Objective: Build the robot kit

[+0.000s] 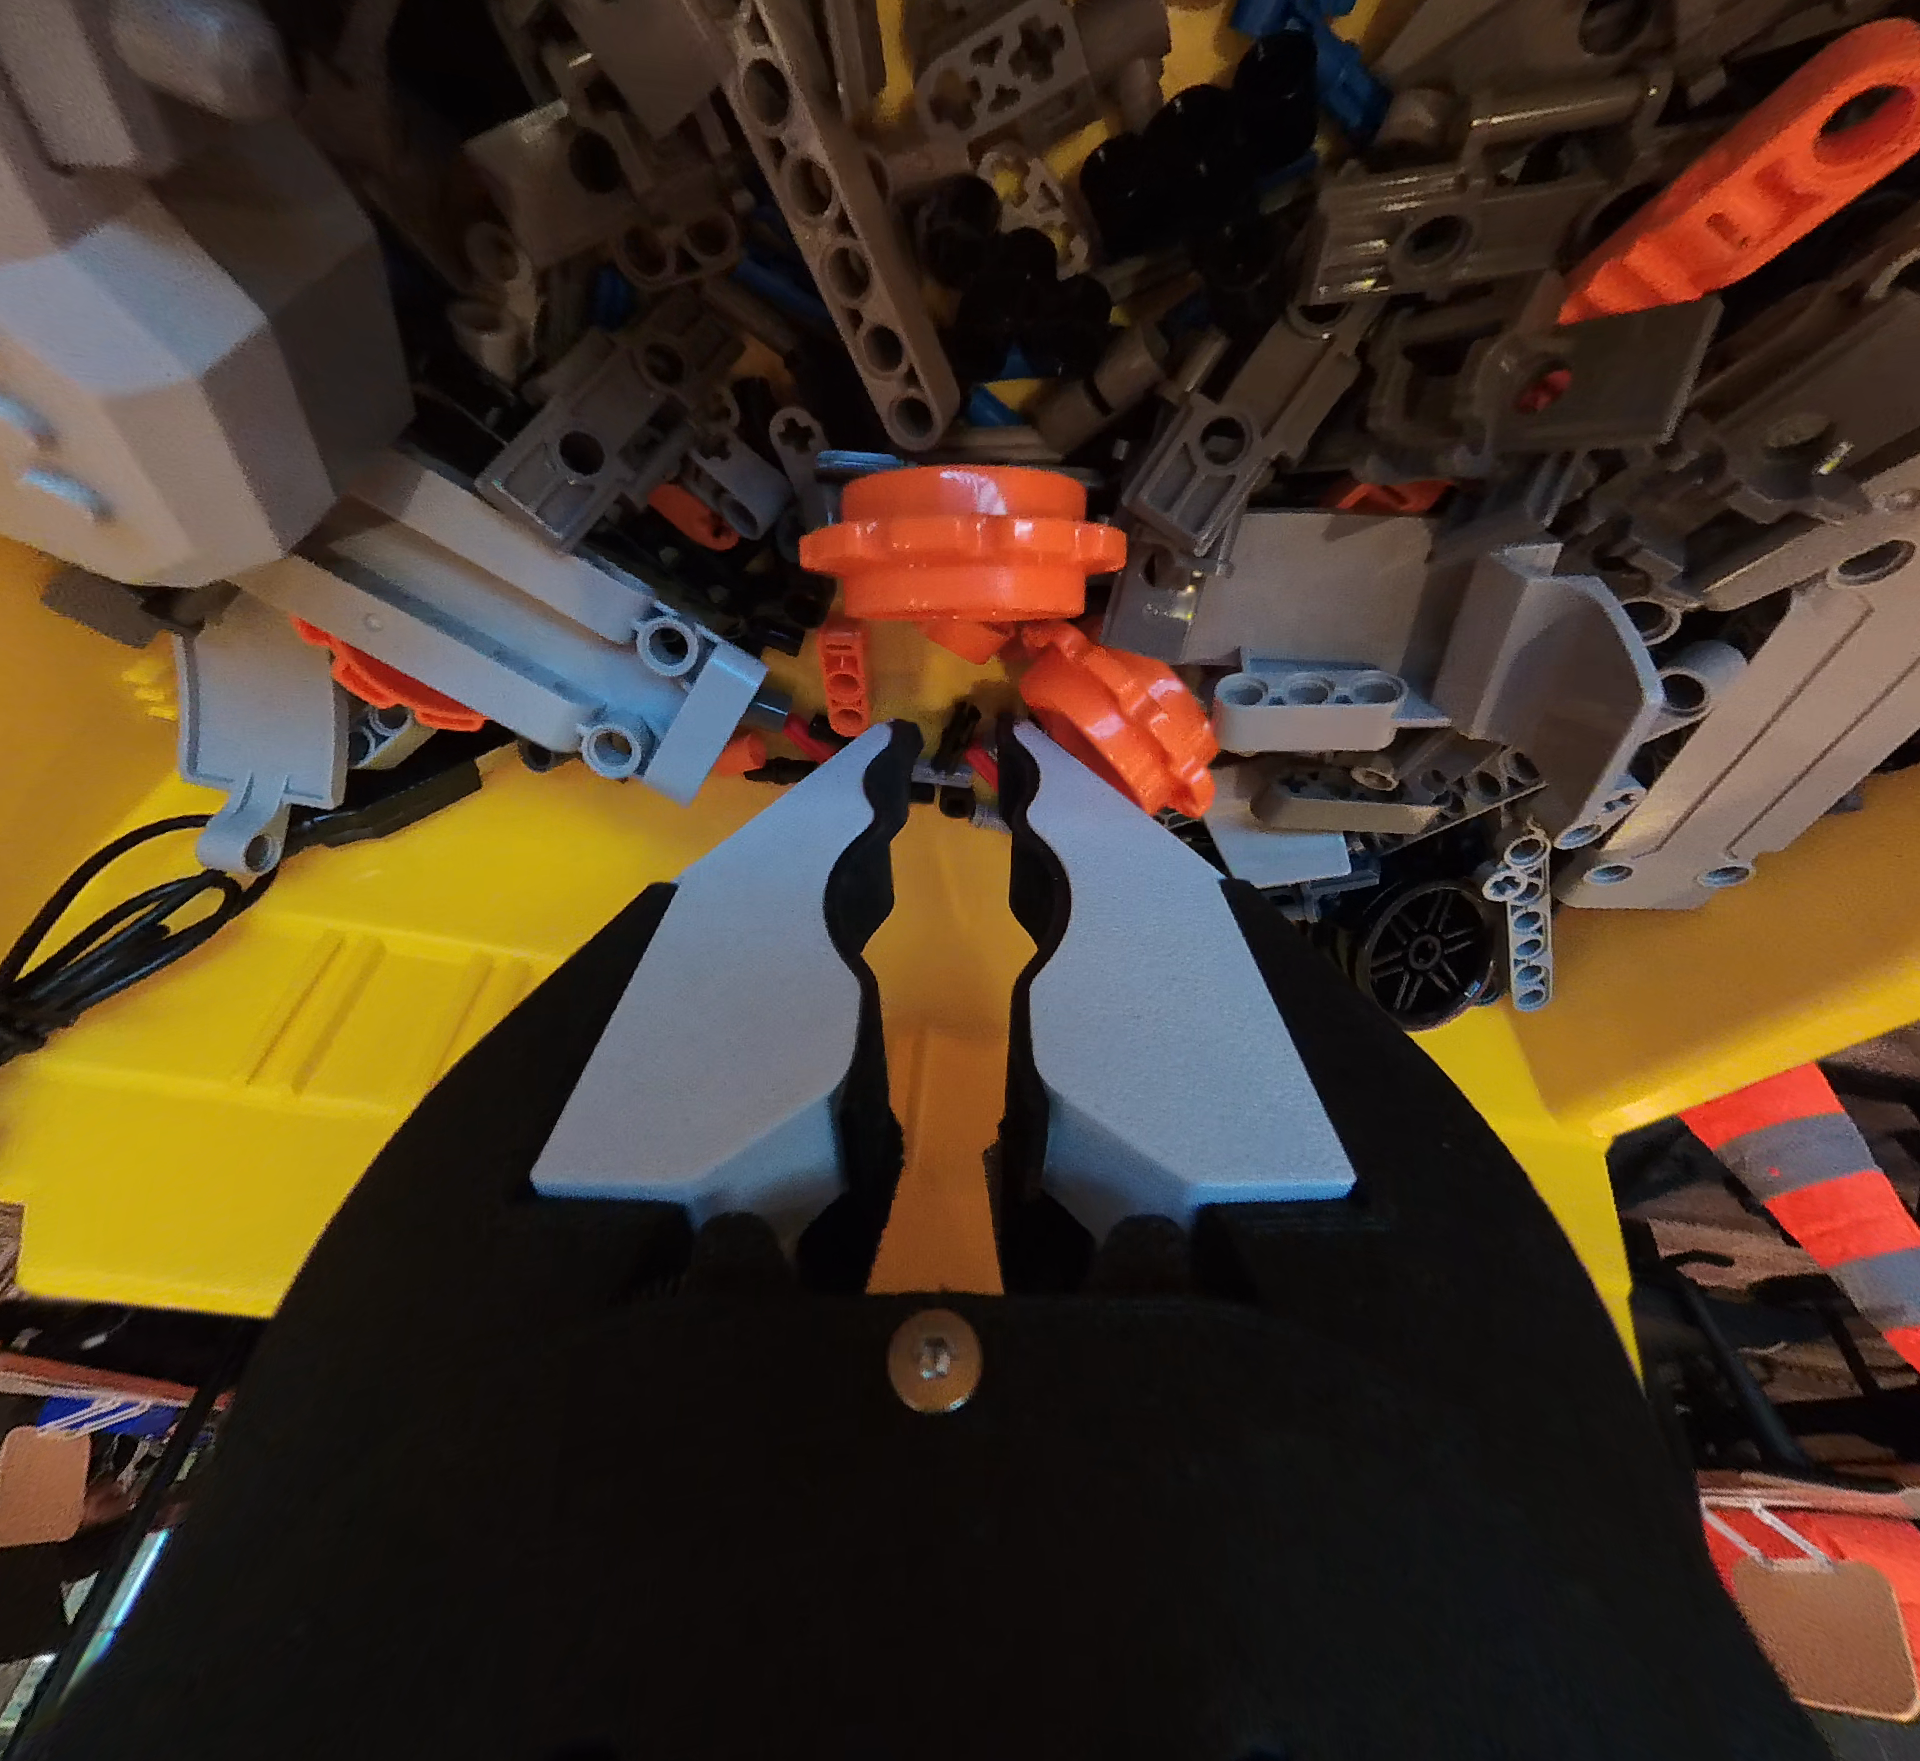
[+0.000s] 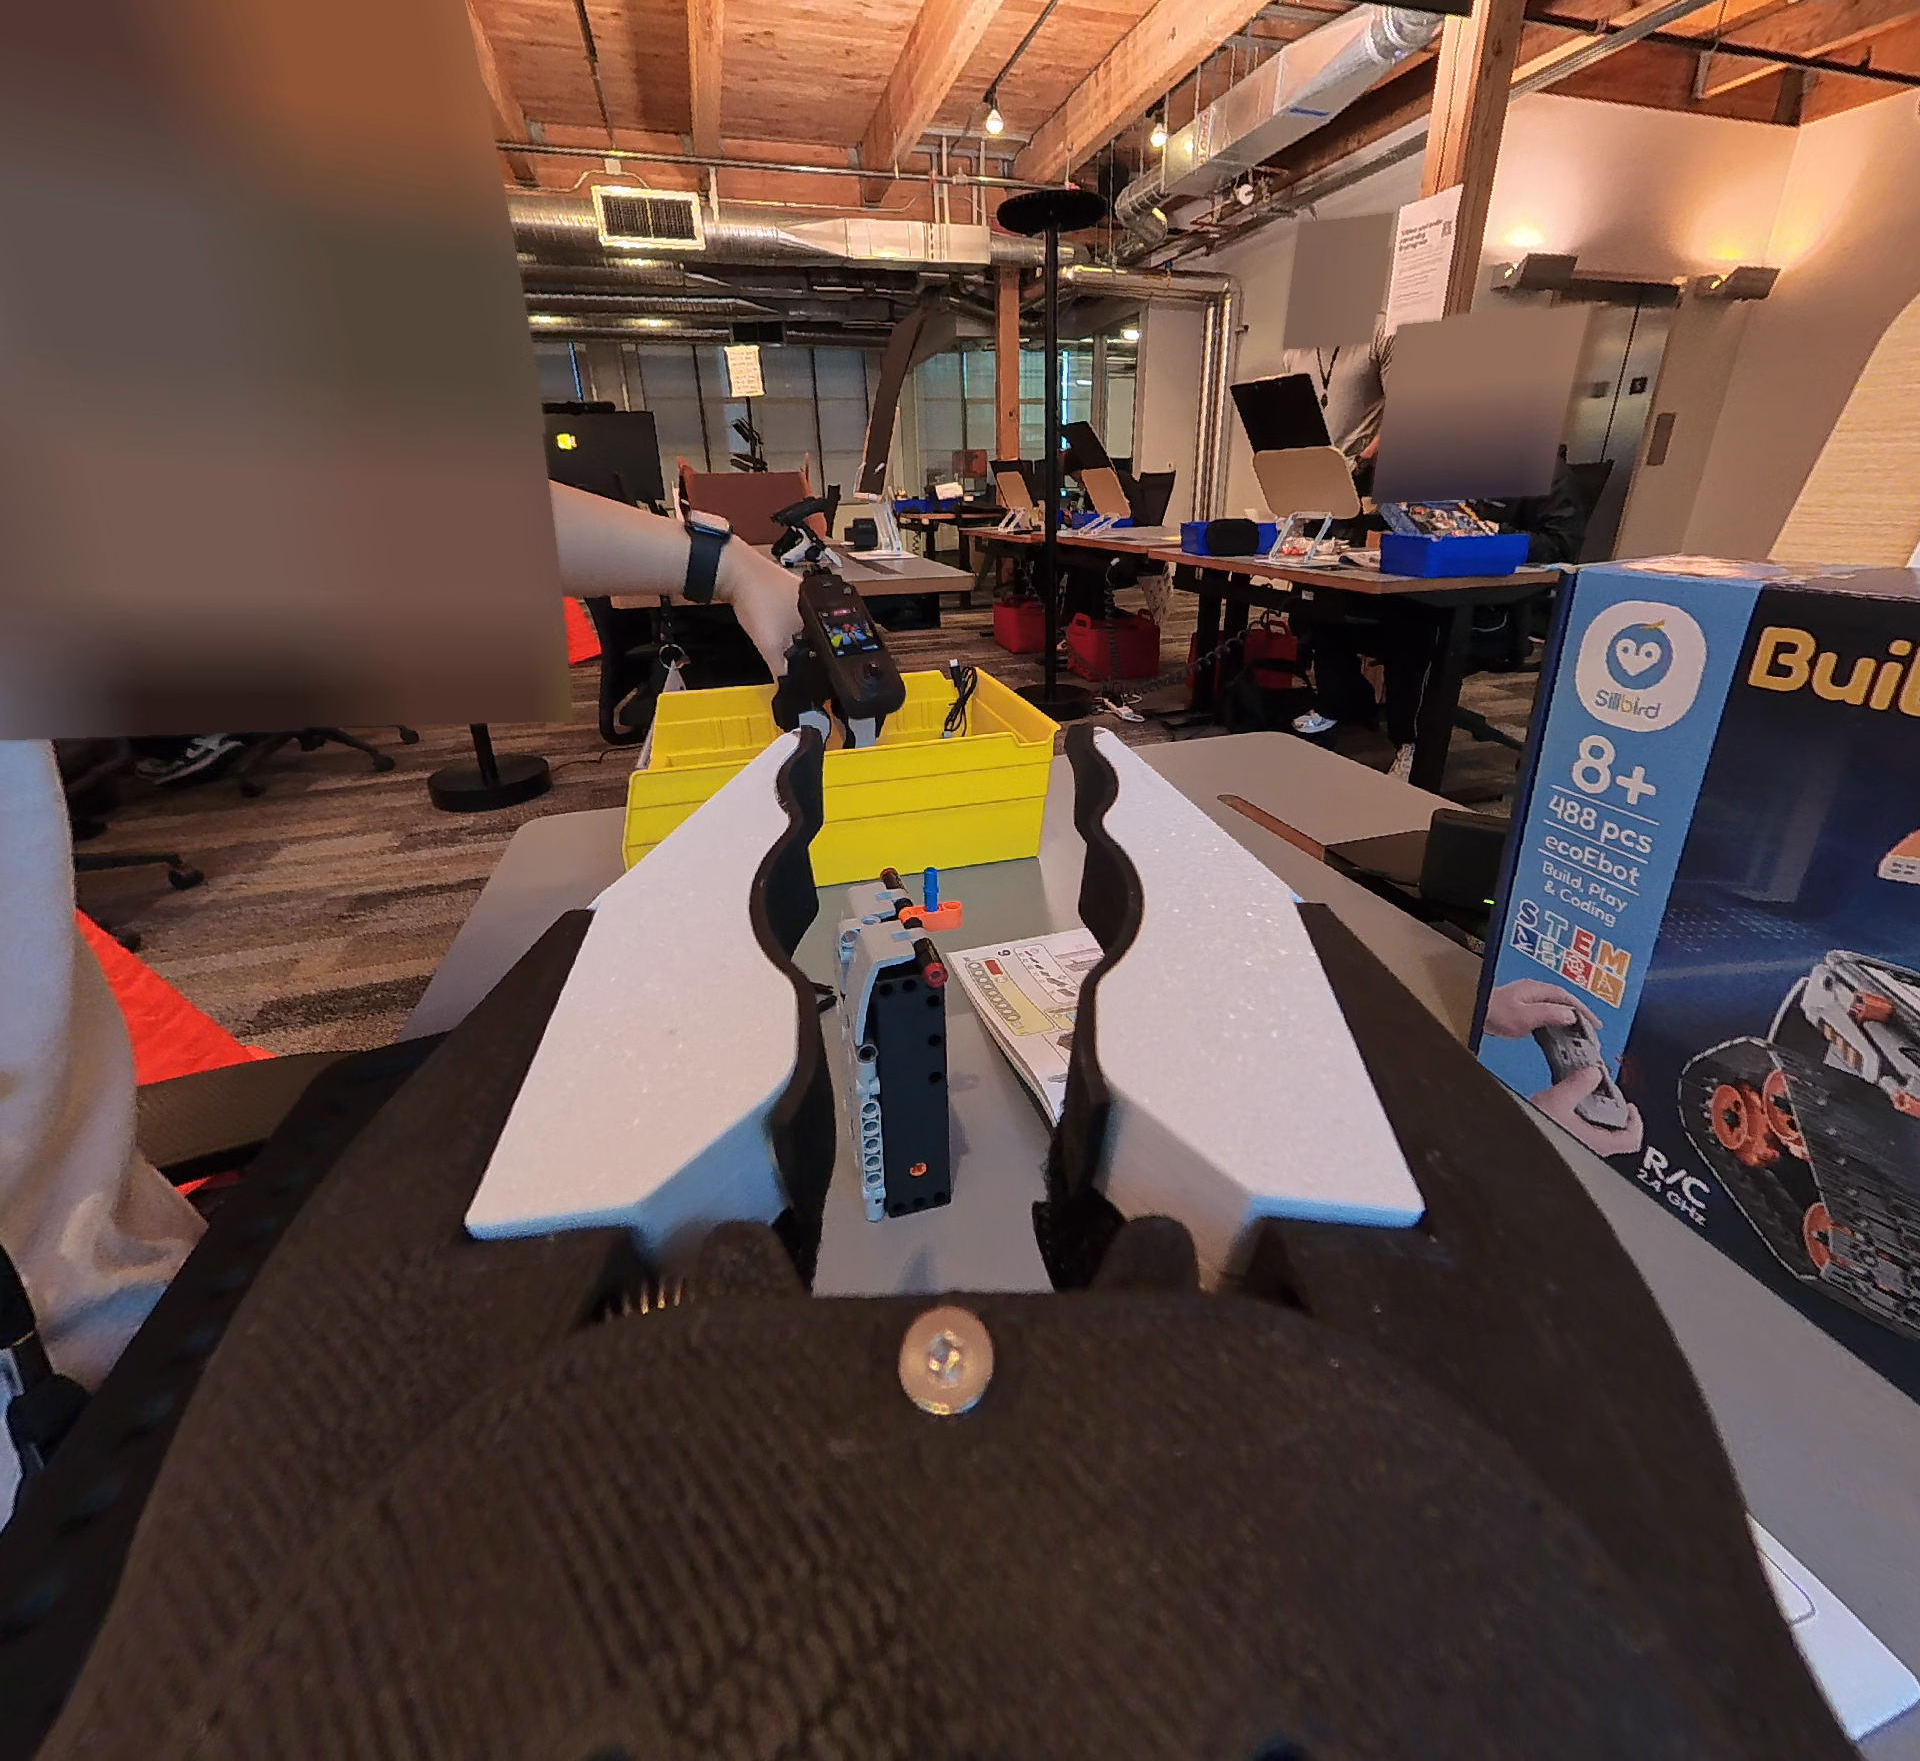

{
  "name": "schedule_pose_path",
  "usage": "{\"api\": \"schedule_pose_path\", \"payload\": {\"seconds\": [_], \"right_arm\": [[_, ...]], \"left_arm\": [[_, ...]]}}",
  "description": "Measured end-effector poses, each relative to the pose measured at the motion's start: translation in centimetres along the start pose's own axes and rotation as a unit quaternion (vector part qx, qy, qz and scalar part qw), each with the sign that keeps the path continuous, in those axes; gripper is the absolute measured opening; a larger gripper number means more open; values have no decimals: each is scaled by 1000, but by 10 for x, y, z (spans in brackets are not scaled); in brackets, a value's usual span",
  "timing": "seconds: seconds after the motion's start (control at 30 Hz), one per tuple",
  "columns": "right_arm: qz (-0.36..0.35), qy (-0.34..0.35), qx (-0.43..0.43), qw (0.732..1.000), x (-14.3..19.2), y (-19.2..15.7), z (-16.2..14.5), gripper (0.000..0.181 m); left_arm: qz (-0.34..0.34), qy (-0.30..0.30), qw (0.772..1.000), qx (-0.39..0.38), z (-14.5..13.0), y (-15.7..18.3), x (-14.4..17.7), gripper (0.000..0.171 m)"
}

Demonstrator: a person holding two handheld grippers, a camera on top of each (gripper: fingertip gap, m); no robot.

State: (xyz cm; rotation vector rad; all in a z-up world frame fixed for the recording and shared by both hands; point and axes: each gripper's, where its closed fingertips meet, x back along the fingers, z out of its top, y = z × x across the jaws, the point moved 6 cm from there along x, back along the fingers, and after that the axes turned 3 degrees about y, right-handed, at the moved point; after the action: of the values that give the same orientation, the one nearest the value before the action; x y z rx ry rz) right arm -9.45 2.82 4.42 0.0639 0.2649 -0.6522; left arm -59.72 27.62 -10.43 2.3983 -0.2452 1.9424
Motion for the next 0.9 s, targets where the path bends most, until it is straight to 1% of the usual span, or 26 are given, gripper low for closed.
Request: {"api": "schedule_pose_path", "payload": {"seconds": [0.1, 0.2, 0.27, 0.3, 0.37, 0.53, 0.67, 0.73, 0.77, 0.8, 0.83, 0.9], "right_arm": [[1, -3, 0, 1000, -1, 0, -1, 48], [4, -4, -2, 1000, -1, -1, -2, 48], [4, -5, -1, 1000, -1, -1, -2, 48], [4, -5, -1, 1000, -1, -1, -1, 48], [4, -3, -1, 1000, 0, -1, -1, 48], [4, 0, -1, 1000, 0, -1, 1, 48], [4, 0, 0, 1000, 0, -1, 1, 48], [3, 1, 1, 1000, 1, -1, 2, 48], [3, 2, 2, 1000, 1, -1, 3, 48], [2, 4, 2, 1000, 1, -1, 3, 48], [2, 6, 1, 1000, 2, -1, 4, 48], [2, 9, 0, 1000, 2, -1, 5, 48]], "left_arm": [[-6, 1, 1000, 1, 0, -1, -1, 13], [-20, 3, 1000, 8, 0, 0, -1, 8], [-19, 1, 1000, 8, 1, 0, -1, 6], [-13, -1, 1000, 9, 0, -1, -1, 3], [-12, 2, 1000, 19, 0, -3, 2, 2], [-15, 44, 997, 62, 1, -4, 20, 2], [-26, 91, 990, 108, 2, -2, 44, 2], [-23, 141, 977, 156, 10, 0, 64, 2], [-26, 173, 967, 187, 18, 2, 78, 2], [-33, 210, 951, 223, 29, 6, 94, 2], [-52, 254, 930, 260, 43, 13, 112, 2], [-125, 345, 878, 308, 80, 36, 151, 2]]}}
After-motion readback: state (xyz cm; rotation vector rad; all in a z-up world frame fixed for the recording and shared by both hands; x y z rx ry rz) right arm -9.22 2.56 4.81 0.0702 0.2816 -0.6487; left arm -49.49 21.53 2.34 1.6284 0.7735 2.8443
